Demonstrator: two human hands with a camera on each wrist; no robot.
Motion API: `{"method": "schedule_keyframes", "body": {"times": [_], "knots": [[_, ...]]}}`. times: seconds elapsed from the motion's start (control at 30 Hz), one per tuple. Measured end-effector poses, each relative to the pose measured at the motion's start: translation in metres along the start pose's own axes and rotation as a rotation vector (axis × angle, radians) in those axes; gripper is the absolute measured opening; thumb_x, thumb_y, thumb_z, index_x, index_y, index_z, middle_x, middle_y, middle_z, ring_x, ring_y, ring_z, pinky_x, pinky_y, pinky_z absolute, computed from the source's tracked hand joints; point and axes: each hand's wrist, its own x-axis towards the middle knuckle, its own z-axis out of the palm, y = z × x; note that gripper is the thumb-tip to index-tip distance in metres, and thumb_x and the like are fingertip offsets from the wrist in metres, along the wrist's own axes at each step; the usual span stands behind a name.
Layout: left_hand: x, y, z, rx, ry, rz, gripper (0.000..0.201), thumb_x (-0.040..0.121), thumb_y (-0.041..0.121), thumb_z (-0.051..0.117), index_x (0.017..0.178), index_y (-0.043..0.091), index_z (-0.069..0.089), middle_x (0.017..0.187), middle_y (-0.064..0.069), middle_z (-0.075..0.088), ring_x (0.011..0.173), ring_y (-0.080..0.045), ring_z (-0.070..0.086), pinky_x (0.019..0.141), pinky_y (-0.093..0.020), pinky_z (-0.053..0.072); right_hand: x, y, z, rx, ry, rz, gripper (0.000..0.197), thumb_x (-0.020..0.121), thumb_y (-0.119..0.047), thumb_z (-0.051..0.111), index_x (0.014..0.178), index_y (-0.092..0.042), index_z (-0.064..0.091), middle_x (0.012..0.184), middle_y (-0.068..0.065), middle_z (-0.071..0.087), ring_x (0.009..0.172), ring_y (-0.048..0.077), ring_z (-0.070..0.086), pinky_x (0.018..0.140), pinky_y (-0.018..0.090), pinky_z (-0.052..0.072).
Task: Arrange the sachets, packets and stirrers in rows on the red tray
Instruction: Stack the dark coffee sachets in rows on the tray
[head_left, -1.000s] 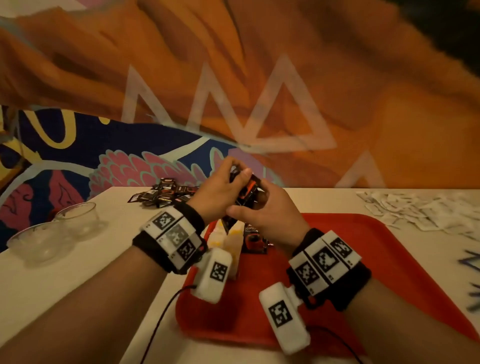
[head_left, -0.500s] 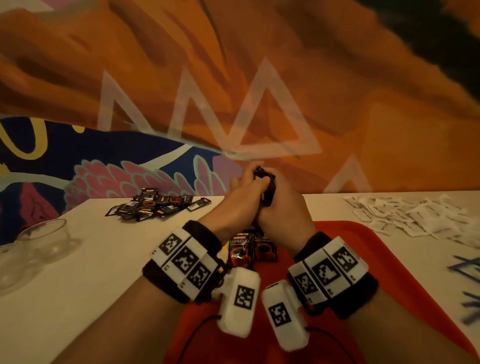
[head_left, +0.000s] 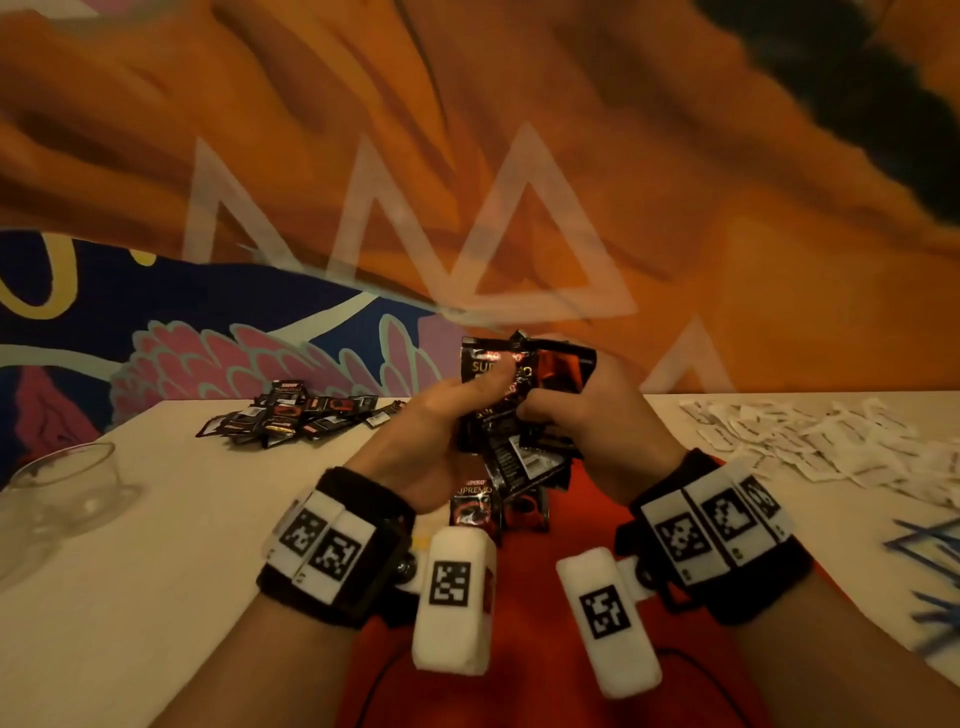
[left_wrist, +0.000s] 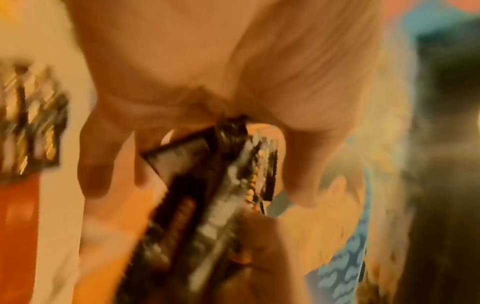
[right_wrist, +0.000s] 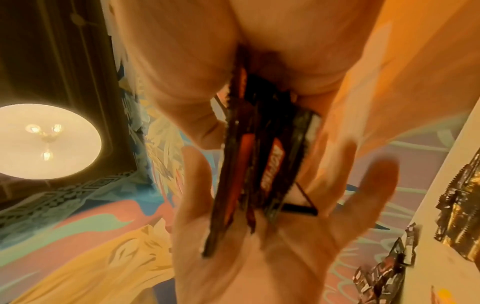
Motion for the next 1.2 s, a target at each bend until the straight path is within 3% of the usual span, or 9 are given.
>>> {"method": "schedule_keyframes", "body": {"times": [0.17,0.33,0.47,0.53,0.63,0.73,0.9,1.1,1.2], "knots": [[0.012,-0.002,0.003,-0.173,-0.160,-0.019,0.041,0.085,0.017,0.064,0.122,0.001,0.063,0.111,-0.021,0.065,0.101,-0.036,0.066,0.091,-0.050,0.055,-0.001,-0.001,0.001,0.062,0.075,-0.071,0.050,0.066,-0.006,0.069,0.115,-0.012,0.058,0.108,0.014,0.069,0.099,0.026,0.069,0.082,0.039,0.060],[0.026,-0.002,0.003,-0.174,-0.074,0.039,0.053,0.082,0.017,0.069,0.130,0.000,0.056,0.113,-0.020,0.065,0.103,-0.037,0.066,0.092,-0.050,0.054,-0.001,-0.006,-0.002,0.054,0.069,-0.117,0.040,0.066,-0.004,0.064,0.104,-0.012,0.057,0.096,0.009,0.068,0.086,0.019,0.069,0.069,0.029,0.056],[0.021,-0.014,0.008,-0.303,-0.207,-0.064,0.024,0.084,0.023,0.064,0.096,0.006,0.075,0.094,-0.015,0.070,0.088,-0.029,0.069,0.084,-0.042,0.056,-0.002,-0.001,0.003,-0.012,0.066,-0.149,0.042,0.068,-0.016,0.065,0.109,-0.011,0.055,0.105,0.018,0.064,0.098,0.033,0.065,0.084,0.052,0.056],[0.018,-0.017,0.010,-0.348,-0.217,-0.088,0.026,0.087,0.023,0.061,0.104,0.005,0.071,0.099,-0.015,0.068,0.094,-0.031,0.067,0.090,-0.043,0.054,-0.004,-0.003,0.003,-0.055,0.046,-0.159,0.043,0.066,-0.028,0.062,0.106,-0.017,0.054,0.102,0.013,0.062,0.095,0.034,0.062,0.084,0.055,0.054],[0.017,-0.014,0.012,-0.391,-0.201,-0.116,0.037,0.091,0.021,0.059,0.124,0.005,0.059,0.111,-0.017,0.064,0.103,-0.034,0.063,0.094,-0.046,0.052,-0.004,-0.006,-0.002,-0.039,0.006,-0.163,0.040,0.068,-0.022,0.052,0.107,-0.015,0.051,0.098,0.009,0.056,0.088,0.027,0.057,0.077,0.045,0.050],[0.016,-0.009,0.012,-0.381,-0.170,-0.102,0.035,0.092,0.020,0.055,0.122,0.004,0.061,0.110,-0.017,0.067,0.099,-0.033,0.067,0.093,-0.046,0.053,-0.003,-0.005,-0.004,-0.064,0.008,-0.162,0.033,0.074,-0.016,0.043,0.105,-0.021,0.051,0.096,0.001,0.057,0.087,0.018,0.057,0.077,0.041,0.050],[0.015,-0.001,0.015,-0.406,-0.112,-0.086,0.041,0.096,0.022,0.049,0.129,0.001,0.059,0.122,-0.020,0.065,0.103,-0.033,0.067,0.094,-0.044,0.053,0.001,0.001,-0.006,-0.179,0.074,-0.248,0.024,0.083,-0.022,0.056,0.105,-0.030,0.051,0.096,-0.006,0.062,0.088,0.012,0.063,0.078,0.031,0.053],[0.016,-0.004,0.015,-0.426,-0.142,-0.028,0.056,0.098,0.037,0.054,0.143,0.004,0.048,0.141,-0.025,0.054,0.126,-0.039,0.057,0.107,-0.049,0.046,0.004,0.001,-0.023,-0.234,-0.008,-0.103,0.076,0.070,-0.039,0.075,0.134,-0.034,0.035,0.133,-0.004,0.045,0.117,0.008,0.053,0.085,0.026,0.054],[0.018,-0.008,0.012,-0.347,-0.114,-0.038,0.053,0.093,0.021,0.058,0.140,-0.002,0.049,0.124,-0.024,0.060,0.106,-0.035,0.064,0.090,-0.045,0.057,0.002,-0.001,-0.023,-0.284,-0.057,-0.039,0.080,0.077,-0.031,0.083,0.138,-0.036,0.032,0.138,-0.004,0.040,0.123,0.012,0.050,0.088,0.022,0.051]]}}
